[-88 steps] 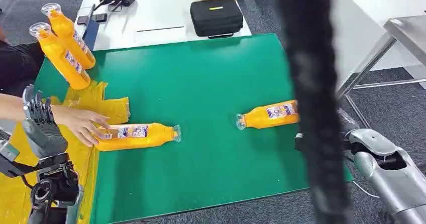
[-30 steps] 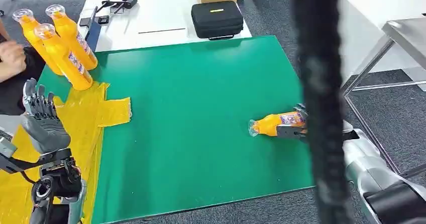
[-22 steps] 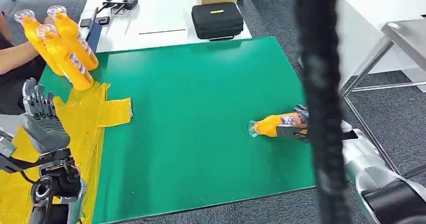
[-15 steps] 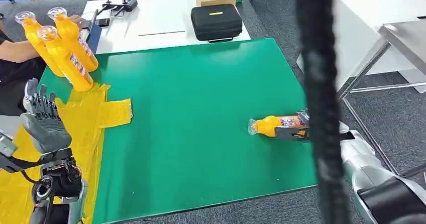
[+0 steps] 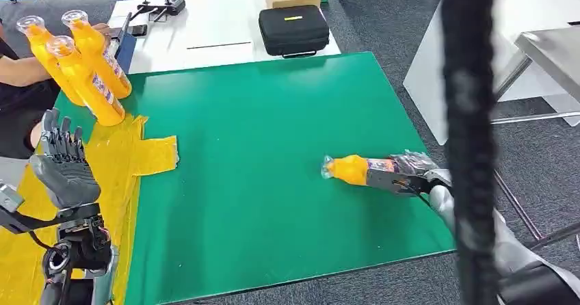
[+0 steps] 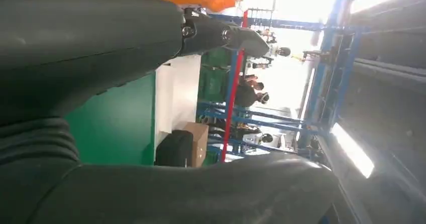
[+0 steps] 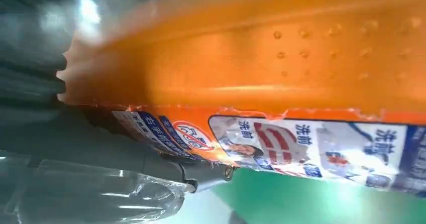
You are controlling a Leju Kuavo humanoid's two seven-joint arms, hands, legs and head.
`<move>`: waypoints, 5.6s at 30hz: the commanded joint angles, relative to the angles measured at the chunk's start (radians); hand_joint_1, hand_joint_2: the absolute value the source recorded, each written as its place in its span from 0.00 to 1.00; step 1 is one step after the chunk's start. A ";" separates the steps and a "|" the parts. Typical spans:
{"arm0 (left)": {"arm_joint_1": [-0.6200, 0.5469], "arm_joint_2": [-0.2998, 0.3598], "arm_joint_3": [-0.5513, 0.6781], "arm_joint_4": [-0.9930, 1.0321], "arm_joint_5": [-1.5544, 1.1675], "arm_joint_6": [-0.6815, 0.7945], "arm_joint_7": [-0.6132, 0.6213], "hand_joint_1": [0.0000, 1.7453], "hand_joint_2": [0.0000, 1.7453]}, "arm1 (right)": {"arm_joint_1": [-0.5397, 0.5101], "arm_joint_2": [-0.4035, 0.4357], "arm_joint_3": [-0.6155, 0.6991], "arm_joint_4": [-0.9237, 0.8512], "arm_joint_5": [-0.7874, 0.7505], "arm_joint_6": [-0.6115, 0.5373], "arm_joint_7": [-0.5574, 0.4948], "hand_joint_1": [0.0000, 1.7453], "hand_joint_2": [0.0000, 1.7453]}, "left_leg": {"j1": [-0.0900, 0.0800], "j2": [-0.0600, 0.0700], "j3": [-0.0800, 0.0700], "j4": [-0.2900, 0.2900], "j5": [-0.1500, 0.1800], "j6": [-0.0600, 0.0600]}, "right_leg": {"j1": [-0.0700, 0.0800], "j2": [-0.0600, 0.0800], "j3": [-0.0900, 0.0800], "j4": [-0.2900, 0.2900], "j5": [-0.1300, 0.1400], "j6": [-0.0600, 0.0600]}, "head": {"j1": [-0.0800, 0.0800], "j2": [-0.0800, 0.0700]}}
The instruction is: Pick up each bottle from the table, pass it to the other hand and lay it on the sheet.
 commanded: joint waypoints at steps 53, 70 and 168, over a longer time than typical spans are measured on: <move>-0.247 -0.106 -0.227 0.237 0.091 -0.022 0.089 0.00 1.00 | -0.434 0.749 0.479 0.176 -0.348 -0.168 0.300 1.00 1.00 | 0.002 -0.001 -0.026 0.002 0.011 -0.006 | 0.001 -0.002 -0.026 0.004 0.006 -0.004 | 0.000 0.000; -0.284 -0.146 -0.214 0.300 0.530 -0.308 0.291 0.00 1.00 | -0.384 0.749 0.711 0.126 -0.406 -0.221 0.356 1.00 1.00 | 0.004 -0.004 -0.023 0.003 0.009 -0.007 | 0.002 -0.006 -0.023 0.004 0.003 -0.004 | 0.000 0.000; -0.463 0.125 -0.139 1.283 -1.658 0.304 0.347 0.00 0.00 | -0.212 0.312 0.009 -0.376 -0.415 -0.096 0.008 0.00 0.00 | 0.000 -0.005 -0.026 0.001 0.013 -0.006 | -0.001 -0.006 -0.026 0.004 0.006 -0.003 | 0.001 0.000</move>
